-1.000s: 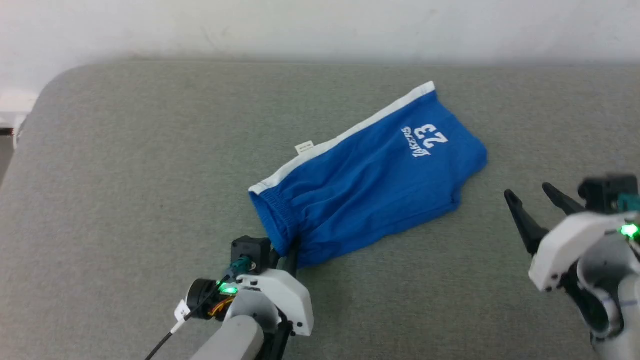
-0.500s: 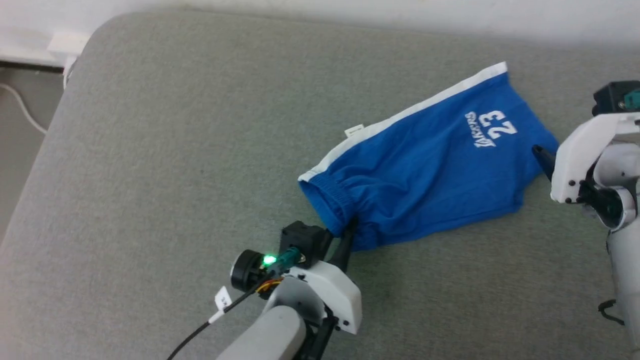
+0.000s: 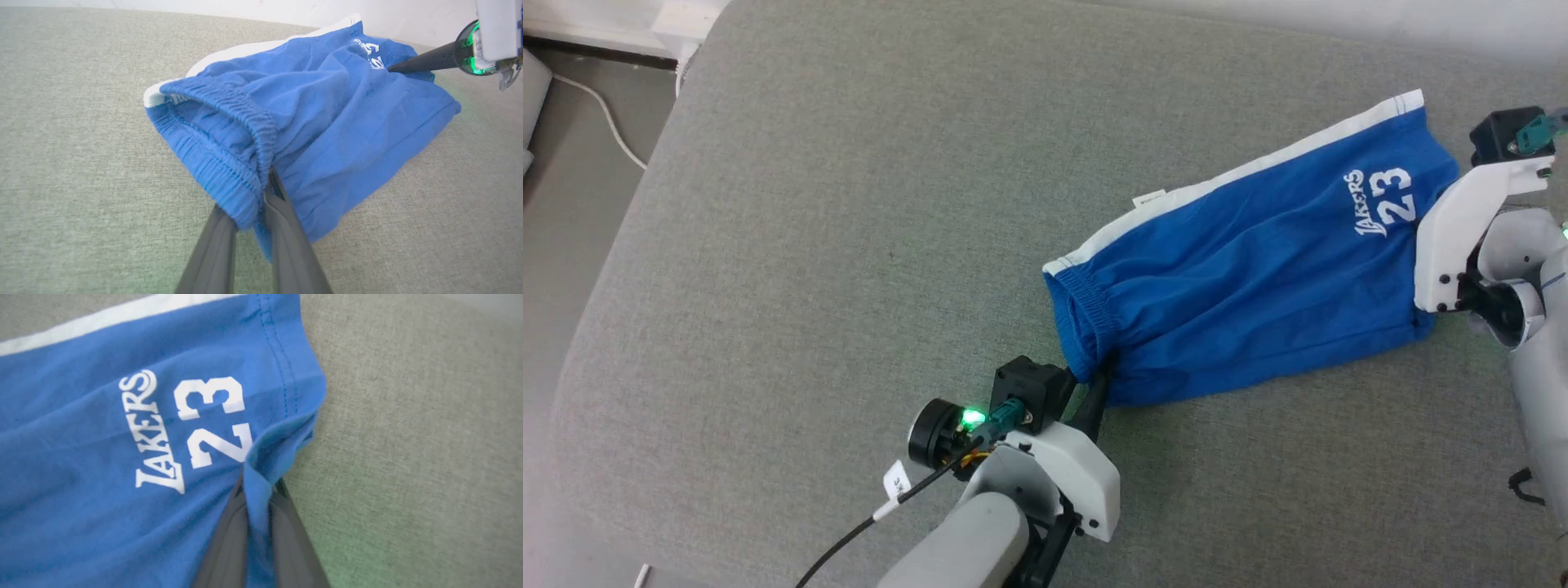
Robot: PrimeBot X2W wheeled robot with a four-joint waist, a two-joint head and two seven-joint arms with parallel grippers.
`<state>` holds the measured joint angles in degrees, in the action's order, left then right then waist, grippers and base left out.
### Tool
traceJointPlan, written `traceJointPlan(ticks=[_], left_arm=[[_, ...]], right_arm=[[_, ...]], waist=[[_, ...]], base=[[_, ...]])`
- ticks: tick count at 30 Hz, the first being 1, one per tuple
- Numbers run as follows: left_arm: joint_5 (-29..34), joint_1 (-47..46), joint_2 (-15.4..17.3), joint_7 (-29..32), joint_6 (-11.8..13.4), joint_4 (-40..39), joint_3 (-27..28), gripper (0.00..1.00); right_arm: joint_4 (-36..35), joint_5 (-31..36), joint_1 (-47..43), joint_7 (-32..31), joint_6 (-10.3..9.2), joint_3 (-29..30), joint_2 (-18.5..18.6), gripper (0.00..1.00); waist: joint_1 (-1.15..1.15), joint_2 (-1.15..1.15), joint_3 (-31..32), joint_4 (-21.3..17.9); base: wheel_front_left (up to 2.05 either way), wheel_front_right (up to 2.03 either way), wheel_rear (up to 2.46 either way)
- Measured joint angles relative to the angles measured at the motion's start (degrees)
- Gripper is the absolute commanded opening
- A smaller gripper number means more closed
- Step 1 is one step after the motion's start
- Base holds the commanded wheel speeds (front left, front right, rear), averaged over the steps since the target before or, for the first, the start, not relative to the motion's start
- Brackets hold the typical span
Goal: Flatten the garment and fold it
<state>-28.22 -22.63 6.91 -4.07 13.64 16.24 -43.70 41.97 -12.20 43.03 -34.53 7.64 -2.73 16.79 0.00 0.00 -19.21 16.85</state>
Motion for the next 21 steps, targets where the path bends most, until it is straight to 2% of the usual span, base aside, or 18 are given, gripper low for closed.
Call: traceJointPlan(ticks=[6, 12, 17, 21], left_arm=[[-0.45, 0.0, 0.54, -0.1, 0.03, 0.99, 0.57, 0.0], [-1.18, 0.2, 1.82, -0.57, 0.14, 1.4, 1.63, 0.0], [-2.22, 1.66, 4.01, -0.56, 0.62, 1.35, 2.88, 0.0], [-3.23, 3.86, 6.13, -0.03, 0.7, 1.25, 3.32, 0.0]], right_arm=[[2.86, -1.78, 0.08, 4.45, 0.0, 0.11, -0.83, 0.0], [2.8, -7.01, -3.12, 8.87, -0.02, -0.29, -0.8, 0.0], [-1.41, -12.0, -8.76, 11.9, -0.02, -0.1, -0.9, 0.0], [-7.93, -15.47, -15.66, 12.95, -0.02, 0.16, -1.6, 0.0]], waist=[[0.01, 0.0, 1.31, -0.91], [0.01, 0.0, 3.85, -2.44], [0.0, 0.0, 6.29, -4.29], [0.0, 0.0, 8.02, -6.19]], base=[[0.0, 0.0, 0.0], [0.0, 0.0, 0.0], [0.0, 0.0, 0.0], [0.0, 0.0, 0.0]])
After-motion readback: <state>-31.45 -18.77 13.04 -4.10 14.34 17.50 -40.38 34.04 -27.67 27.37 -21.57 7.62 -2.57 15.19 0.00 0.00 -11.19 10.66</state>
